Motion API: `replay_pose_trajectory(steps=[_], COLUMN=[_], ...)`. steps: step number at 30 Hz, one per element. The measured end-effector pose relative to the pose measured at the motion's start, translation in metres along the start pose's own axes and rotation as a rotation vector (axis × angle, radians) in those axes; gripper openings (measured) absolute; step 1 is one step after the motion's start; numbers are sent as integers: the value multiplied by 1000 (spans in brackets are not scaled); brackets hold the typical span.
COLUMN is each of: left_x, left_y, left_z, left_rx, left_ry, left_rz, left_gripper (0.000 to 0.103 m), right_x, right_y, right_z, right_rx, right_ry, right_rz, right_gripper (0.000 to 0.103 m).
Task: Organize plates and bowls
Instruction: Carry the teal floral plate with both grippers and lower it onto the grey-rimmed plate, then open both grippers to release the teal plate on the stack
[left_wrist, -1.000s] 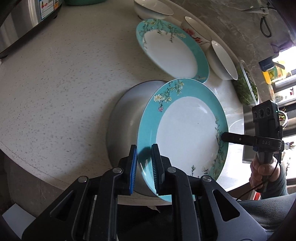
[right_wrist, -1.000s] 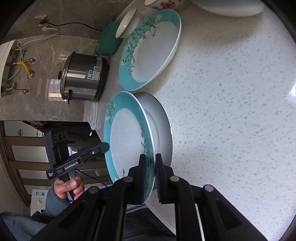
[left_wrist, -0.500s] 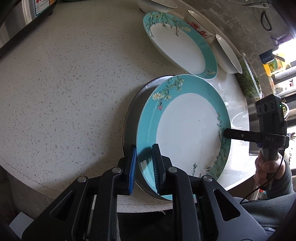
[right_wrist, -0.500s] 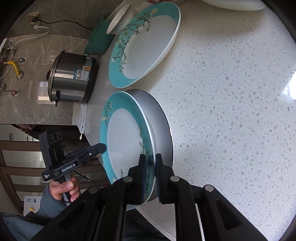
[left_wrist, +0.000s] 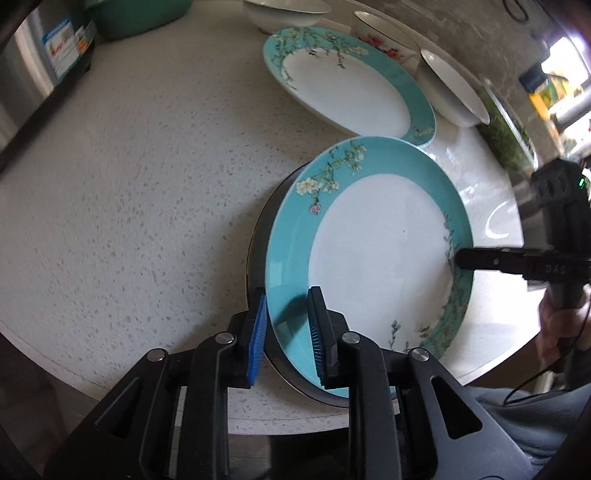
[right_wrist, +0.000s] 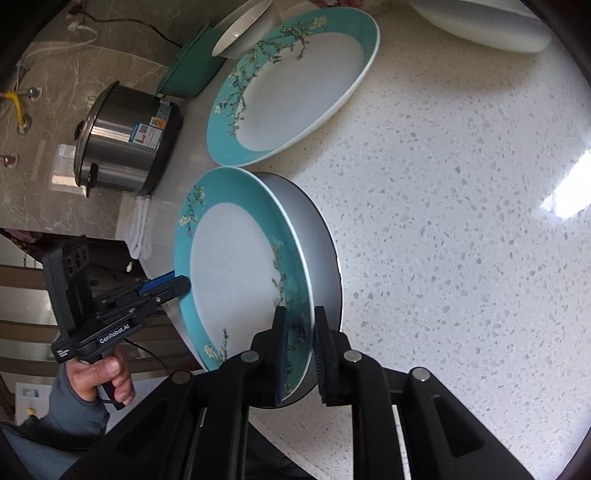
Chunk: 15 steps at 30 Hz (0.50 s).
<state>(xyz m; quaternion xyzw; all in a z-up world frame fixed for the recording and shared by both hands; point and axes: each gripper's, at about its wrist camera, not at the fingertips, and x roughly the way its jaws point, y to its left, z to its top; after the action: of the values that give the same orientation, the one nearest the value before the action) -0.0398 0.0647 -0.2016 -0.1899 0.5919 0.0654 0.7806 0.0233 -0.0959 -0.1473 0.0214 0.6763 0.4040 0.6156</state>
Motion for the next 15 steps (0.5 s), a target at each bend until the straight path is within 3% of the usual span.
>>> replay_pose_trajectory(steps=[4,7,12,15], left_x=[1,3,7,9], left_y=[-8,-20,-28,-33], left_z=[0,-1,0,-2], left_rx=[33,93,126,160], left_ry=[0,6,-2,-2], left_rz=[33,106,148,179], left_gripper=[22,22,25,25], right_x=[0,2,10,16], right_y=[9,24,45,58], right_z=[-1,-3,-4,-6], right_rx=[-31,-89,-161,-216], right_ry=[-1,0,-6,-6], right_rz=[-58,-147,-263,-333], right_gripper=[19,23,28,37])
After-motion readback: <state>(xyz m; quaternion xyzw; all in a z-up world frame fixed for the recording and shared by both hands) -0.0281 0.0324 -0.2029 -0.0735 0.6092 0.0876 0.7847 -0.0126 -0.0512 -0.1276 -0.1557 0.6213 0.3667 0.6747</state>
